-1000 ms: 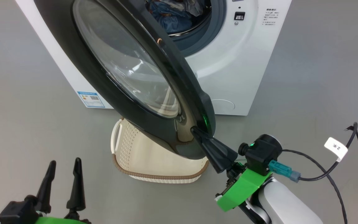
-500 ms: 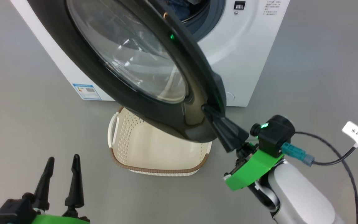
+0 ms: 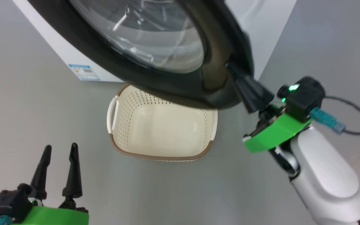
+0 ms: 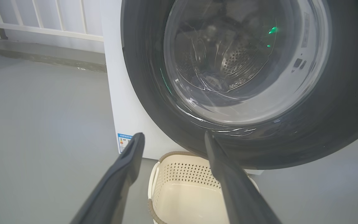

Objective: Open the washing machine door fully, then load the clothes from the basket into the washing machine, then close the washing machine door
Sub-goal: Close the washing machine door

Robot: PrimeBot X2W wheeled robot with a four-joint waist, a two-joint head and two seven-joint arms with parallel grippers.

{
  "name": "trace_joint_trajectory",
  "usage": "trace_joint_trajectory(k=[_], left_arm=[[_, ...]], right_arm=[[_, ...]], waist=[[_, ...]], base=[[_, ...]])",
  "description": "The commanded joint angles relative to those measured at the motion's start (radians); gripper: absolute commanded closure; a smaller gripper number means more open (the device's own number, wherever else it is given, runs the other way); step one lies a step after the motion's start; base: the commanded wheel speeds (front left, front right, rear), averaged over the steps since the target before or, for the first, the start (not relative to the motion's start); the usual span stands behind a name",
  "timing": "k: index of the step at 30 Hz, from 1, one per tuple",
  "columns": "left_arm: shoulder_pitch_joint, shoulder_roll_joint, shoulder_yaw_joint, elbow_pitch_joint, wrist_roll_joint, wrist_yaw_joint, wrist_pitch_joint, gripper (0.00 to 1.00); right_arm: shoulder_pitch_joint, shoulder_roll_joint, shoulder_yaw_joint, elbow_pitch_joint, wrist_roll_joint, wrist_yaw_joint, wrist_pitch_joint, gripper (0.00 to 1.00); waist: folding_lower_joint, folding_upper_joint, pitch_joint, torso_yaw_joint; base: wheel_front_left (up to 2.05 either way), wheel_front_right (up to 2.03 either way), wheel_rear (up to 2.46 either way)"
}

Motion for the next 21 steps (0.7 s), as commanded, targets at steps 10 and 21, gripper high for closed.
trace_joint_trajectory(k=[10, 21], left_arm=[[-0.059, 0.019, 0.017, -0.048, -0.01, -0.002, -0.006, 0.0], [-0.092, 0.014, -0.007, -0.076, -0.014, -0.002, -0.006, 0.0]], right_arm=[[-0.159, -0.055, -0.052, 0.022, -0.037, 0.001, -0.005, 1.0], [-0.288, -0.101, -0.069, 0.074, -0.055, 0.001, -0.005, 1.0]], waist=[[0.0, 0.0, 0.111, 0.037], [0.0, 0.0, 0.166, 0.068]], base=[[0.0, 0.0, 0.0], [0.0, 0.0, 0.0]])
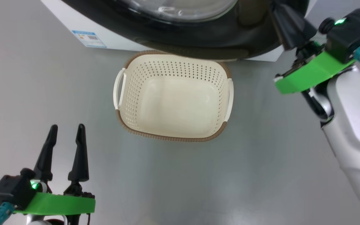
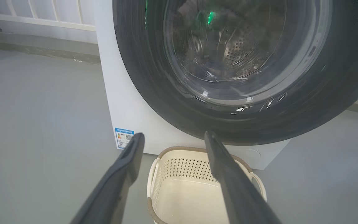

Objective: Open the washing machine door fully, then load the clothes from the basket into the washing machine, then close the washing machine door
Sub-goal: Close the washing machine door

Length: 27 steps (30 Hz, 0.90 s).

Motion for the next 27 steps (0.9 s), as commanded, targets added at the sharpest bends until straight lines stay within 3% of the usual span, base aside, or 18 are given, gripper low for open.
trace_joint_trajectory(k=[1, 14, 27], left_arm=[[-0.018, 0.018, 0.035, -0.034, -0.004, -0.002, -0.006, 0.0], [-0.011, 0.006, 0.052, -0.054, -0.009, -0.002, -0.006, 0.0], [-0.004, -0.005, 0.002, -0.063, -0.006, -0.002, -0.006, 0.0]], right_arm=[[-0.025, -0.002, -0.009, -0.013, -0.009, 0.0, -0.005, 1.0], [-0.153, -0.056, -0.038, 0.047, -0.027, 0.0, -0.005, 1.0], [-0.247, -0.09, -0.063, 0.157, -0.049, 0.0, -0.005, 1.0]], waist=[[-0.0001, 0.0, 0.017, 0.013], [-0.0001, 0.0, 0.073, 0.038], [-0.0001, 0.0, 0.076, 0.074]], base=[[0.0, 0.0, 0.0], [0.0, 0.0, 0.0], [0.0, 0.0, 0.0]])
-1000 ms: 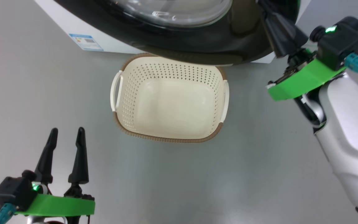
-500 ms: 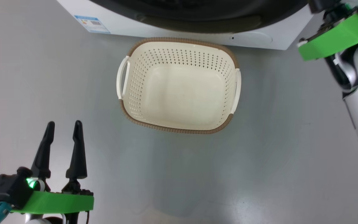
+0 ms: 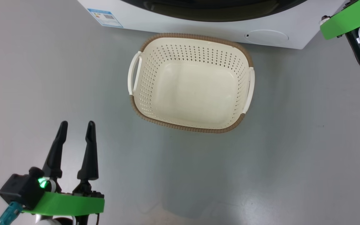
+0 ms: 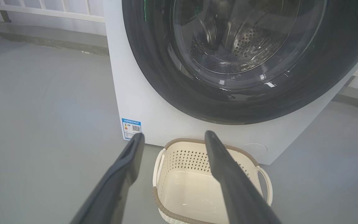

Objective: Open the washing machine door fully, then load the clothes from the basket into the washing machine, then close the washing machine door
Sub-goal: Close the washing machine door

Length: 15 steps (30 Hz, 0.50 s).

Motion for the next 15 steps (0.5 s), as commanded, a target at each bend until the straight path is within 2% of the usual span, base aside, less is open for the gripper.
trace_joint_trajectory(k=[1, 15], left_arm=[[0.002, 0.02, 0.032, -0.027, -0.005, -0.002, -0.006, 0.0], [-0.003, 0.01, 0.036, -0.01, -0.007, -0.002, -0.006, 0.0]], right_arm=[[-0.024, -0.006, -0.005, -0.012, -0.001, -0.004, -0.003, 1.0], [-0.011, -0.013, -0.003, -0.001, -0.008, -0.004, -0.003, 1.0]], waist=[[0.0, 0.0, -0.001, 0.002], [0.0, 0.0, -0.025, -0.012]], base=[[0.0, 0.0, 0.0], [0.0, 0.0, 0.0]])
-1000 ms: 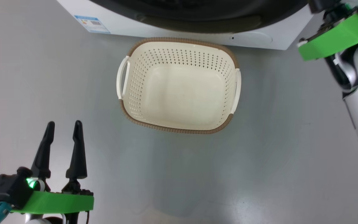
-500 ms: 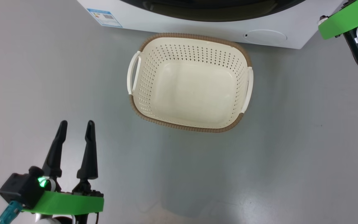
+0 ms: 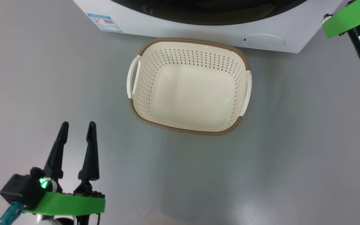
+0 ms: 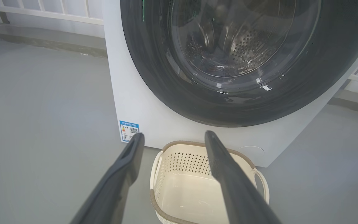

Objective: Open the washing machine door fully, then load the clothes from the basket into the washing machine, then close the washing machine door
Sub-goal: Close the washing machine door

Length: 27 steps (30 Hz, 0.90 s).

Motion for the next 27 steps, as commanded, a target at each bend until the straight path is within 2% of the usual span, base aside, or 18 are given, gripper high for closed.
trace_joint_trajectory(k=[1, 7, 10, 14, 15, 20, 22, 27], left_arm=[[-0.005, 0.014, 0.038, -0.014, -0.007, -0.002, -0.006, 0.0], [-0.014, 0.01, 0.057, -0.004, -0.001, -0.002, -0.006, 0.0], [-0.019, 0.006, 0.066, 0.006, 0.003, -0.002, -0.006, 0.0], [-0.022, -0.001, 0.087, 0.023, 0.006, -0.002, -0.006, 0.0], [-0.022, -0.001, 0.087, 0.023, 0.006, -0.002, -0.006, 0.0], [-0.01, -0.007, 0.113, 0.049, 0.013, -0.002, -0.006, 0.0], [-0.001, -0.009, 0.12, 0.056, 0.012, -0.002, -0.006, 0.0], [0.03, -0.008, 0.14, 0.061, 0.015, -0.002, -0.006, 0.0]], right_arm=[[0.006, -0.008, -0.006, -0.032, 0.002, -0.008, -0.003, 1.0], [0.055, 0.001, 0.005, -0.095, 0.019, -0.008, -0.003, 1.0], [0.095, 0.001, 0.008, -0.134, 0.032, -0.008, -0.003, 0.83], [0.164, 0.003, 0.01, -0.189, 0.045, -0.008, -0.003, 0.65], [0.164, 0.003, 0.01, -0.189, 0.045, -0.008, -0.003, 0.65], [0.263, 0.013, -0.002, -0.259, 0.054, -0.008, -0.003, 0.48], [0.307, 0.02, -0.015, -0.29, 0.052, -0.008, -0.003, 0.0], [0.404, 0.021, -0.042, -0.347, 0.05, -0.008, -0.003, 0.0]], waist=[[0.0, -0.0001, -0.012, -0.009], [0.0, -0.0001, -0.049, -0.043], [0.0, -0.0001, -0.075, -0.063], [0.0, -0.0001, -0.118, -0.099], [0.0, -0.0001, -0.118, -0.099], [0.0, -0.0001, -0.185, -0.151], [0.0, -0.0001, -0.214, -0.172], [0.0, -0.0001, -0.277, -0.22]], base=[[0.0, 0.0, 0.0], [0.0, 0.0, 0.0], [0.0, 0.0, 0.0], [0.0, 0.0, 0.0], [0.0, 0.0, 0.0], [0.0, 0.0, 0.0], [0.0, 0.0, 0.0], [0.0, 0.0, 0.0]])
